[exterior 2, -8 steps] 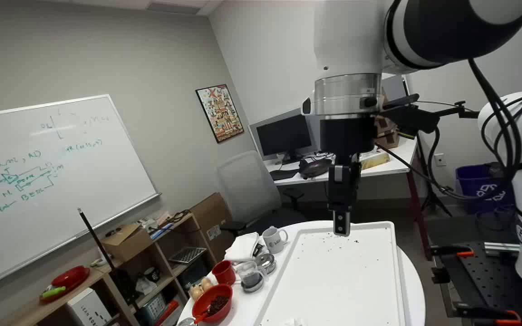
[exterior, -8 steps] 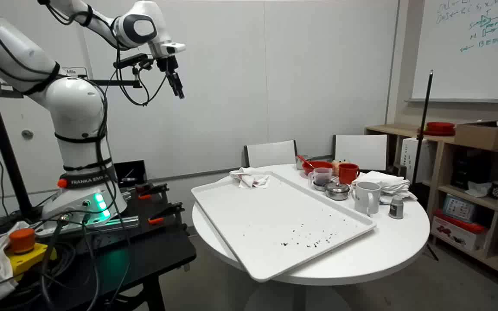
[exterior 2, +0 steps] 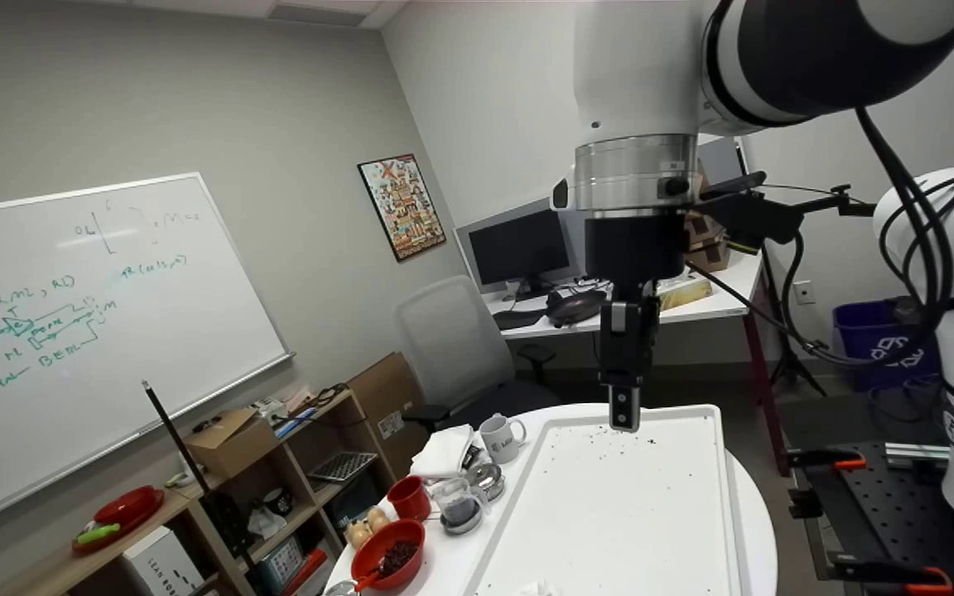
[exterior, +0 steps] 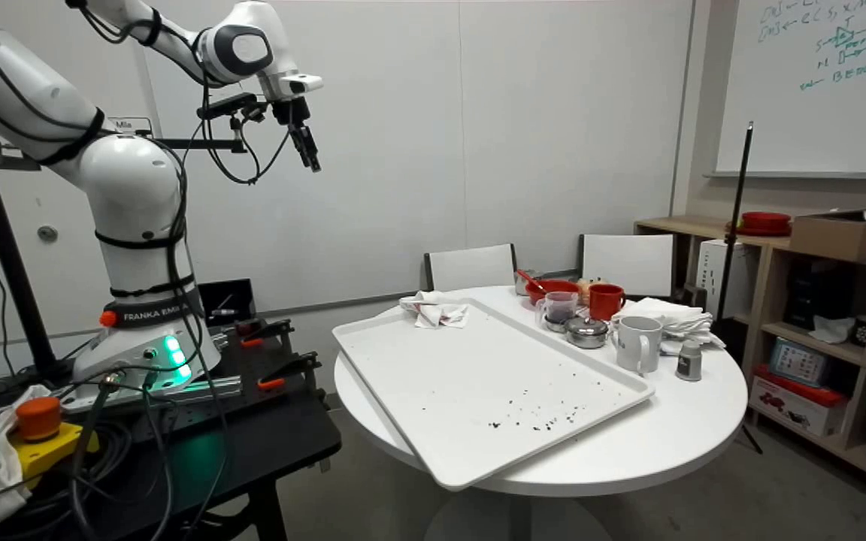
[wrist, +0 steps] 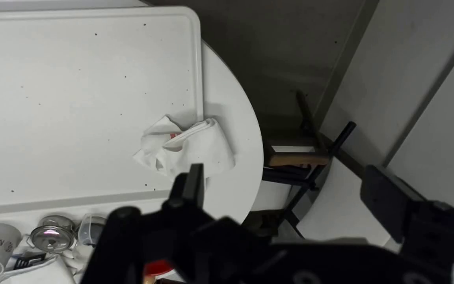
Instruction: Wipe the tray with the towel
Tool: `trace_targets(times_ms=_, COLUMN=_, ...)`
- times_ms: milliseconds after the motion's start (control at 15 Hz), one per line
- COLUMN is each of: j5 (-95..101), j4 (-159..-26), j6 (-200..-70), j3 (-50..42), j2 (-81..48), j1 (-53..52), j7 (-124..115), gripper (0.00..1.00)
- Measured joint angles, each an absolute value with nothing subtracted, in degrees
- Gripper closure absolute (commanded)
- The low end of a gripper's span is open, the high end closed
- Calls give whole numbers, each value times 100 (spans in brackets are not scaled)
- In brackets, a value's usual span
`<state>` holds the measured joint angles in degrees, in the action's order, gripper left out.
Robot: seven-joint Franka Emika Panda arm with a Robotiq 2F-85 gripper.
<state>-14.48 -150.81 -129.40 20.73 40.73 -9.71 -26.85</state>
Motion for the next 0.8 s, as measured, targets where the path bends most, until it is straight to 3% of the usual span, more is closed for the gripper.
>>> trace_targets(times_ms=800, j5=-1331, j4=-14471, j6=-12992, j3=1785, j2=3272, j1=-473, j7=-2690, gripper=0)
